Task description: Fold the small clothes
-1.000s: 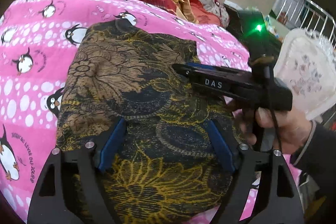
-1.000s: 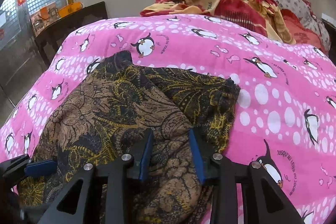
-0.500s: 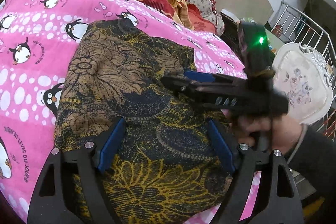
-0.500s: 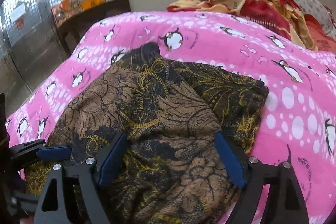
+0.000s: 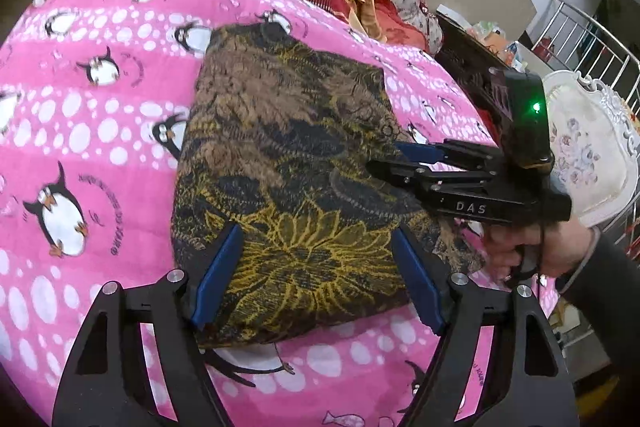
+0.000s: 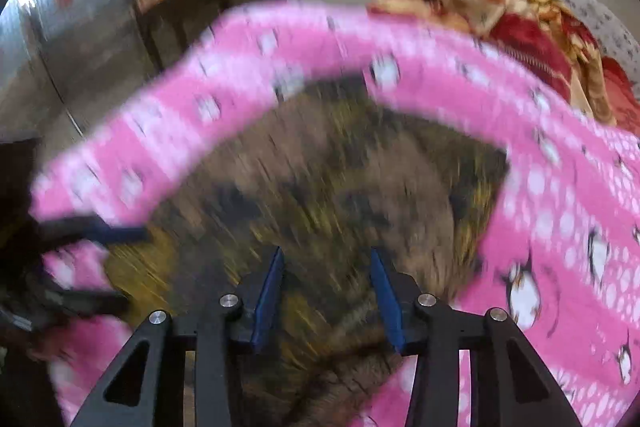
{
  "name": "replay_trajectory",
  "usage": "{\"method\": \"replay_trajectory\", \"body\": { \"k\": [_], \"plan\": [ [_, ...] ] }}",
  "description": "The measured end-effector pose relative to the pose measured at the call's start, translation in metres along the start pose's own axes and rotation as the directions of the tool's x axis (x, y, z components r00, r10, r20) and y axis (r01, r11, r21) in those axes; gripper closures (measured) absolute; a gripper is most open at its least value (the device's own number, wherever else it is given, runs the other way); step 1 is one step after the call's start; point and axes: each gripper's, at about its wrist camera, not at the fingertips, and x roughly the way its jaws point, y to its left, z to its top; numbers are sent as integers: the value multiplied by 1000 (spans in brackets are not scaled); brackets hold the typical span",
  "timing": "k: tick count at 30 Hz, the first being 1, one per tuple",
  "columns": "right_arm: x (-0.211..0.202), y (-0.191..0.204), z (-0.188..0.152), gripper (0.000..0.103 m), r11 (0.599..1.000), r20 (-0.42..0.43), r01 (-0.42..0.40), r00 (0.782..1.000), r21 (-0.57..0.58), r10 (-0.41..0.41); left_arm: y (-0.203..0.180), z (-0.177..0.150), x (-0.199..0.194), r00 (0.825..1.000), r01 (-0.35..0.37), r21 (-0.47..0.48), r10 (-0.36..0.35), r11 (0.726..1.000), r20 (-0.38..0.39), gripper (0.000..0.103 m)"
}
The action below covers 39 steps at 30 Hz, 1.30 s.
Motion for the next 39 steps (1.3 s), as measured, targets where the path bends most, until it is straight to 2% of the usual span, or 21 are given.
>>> {"method": "replay_trajectory", "body": {
  "k": [2, 5, 8, 10, 12, 13, 15, 16, 17, 20, 22, 24, 25, 28, 29, 31, 34, 38, 39],
  "plan": [
    [4, -12, -13, 56, 997, 49, -38, 998, 61, 35, 1, -2, -2, 1000, 6, -1, -6, 1000, 9, 26],
    [6, -17, -14, 53, 992, 43, -57, 998, 113, 52, 1, -3, -11, 1000, 5, -15, -5, 1000, 27, 31],
    [0, -11, -3, 55, 994, -9, -44, 999, 96, 45, -3, -8, -29, 998, 11, -29, -10, 1000, 54, 31],
    [-31, 5, -6, 56, 998, 69, -52, 996, 45, 49, -4, -15, -31, 999, 10, -28, -9, 1000, 41, 31],
    [-54, 24, -14, 55, 997, 134, -79, 988, -19, 81, -6, -22, -20, 1000, -22, -13, 22, 1000, 15, 32],
    [-57, 33, -20, 52, 995, 138, -87, 986, -45, 92, -8, -23, -16, 999, -36, 1, 36, 999, 17, 32],
    [-38, 49, -42, 51, 989, 43, -102, 993, -111, 108, -17, -23, -10, 997, -77, 44, 76, 996, 14, 32],
    [-25, 52, -53, 51, 987, -7, -81, 997, -137, 81, -21, -23, -8, 995, -99, 57, 99, 993, 9, 32],
    [-28, 56, -61, 51, 984, 50, -44, 997, -171, 53, -22, -22, -9, 994, -108, 64, 107, 992, 7, 32],
    [-43, 54, -58, 51, 997, 73, -15, 997, -78, 21, -18, -15, -24, 994, -105, 18, 105, 994, 21, 31],
    [-62, 47, -59, 51, 1000, 106, 21, 994, 15, -22, -10, -6, -40, 983, -169, -15, 170, 986, 68, 31],
    [-87, 33, -72, 49, 987, 116, 98, 987, 127, -113, -1, 3, -48, 973, -210, -44, 213, 977, 93, 29],
    [-93, 27, -77, 49, 980, 112, 114, 985, 161, -133, 3, 7, -47, 969, -233, -57, 237, 971, 75, 28],
    [-110, 0, -100, 49, 946, 73, 170, 978, 277, -197, 7, 11, -34, 939, -344, -66, 342, 937, -41, 27],
    [-115, -9, -108, 49, 926, 46, 198, 973, 323, -225, 5, 9, -28, 929, -365, -61, 360, 929, -84, 24],
    [-121, -18, -122, 49, 884, -5, 249, 963, 396, -269, -1, 2, -16, 911, -395, -51, 384, 917, -154, 7],
    [-128, -13, -140, 49, 851, -28, 238, 967, 468, -255, -21, -8, -11, 897, -422, -22, 414, 906, -154, 5],
    [-127, 12, -148, 49, 865, -22, 228, 969, 448, -244, -44, -10, -15, 872, -478, -10, 473, 878, -123, 5],
    [-131, 20, -149, 49, 875, -12, 226, 970, 429, -245, -47, -11, -16, 871, -480, -7, 476, 877, -122, 5]
  ]
}}
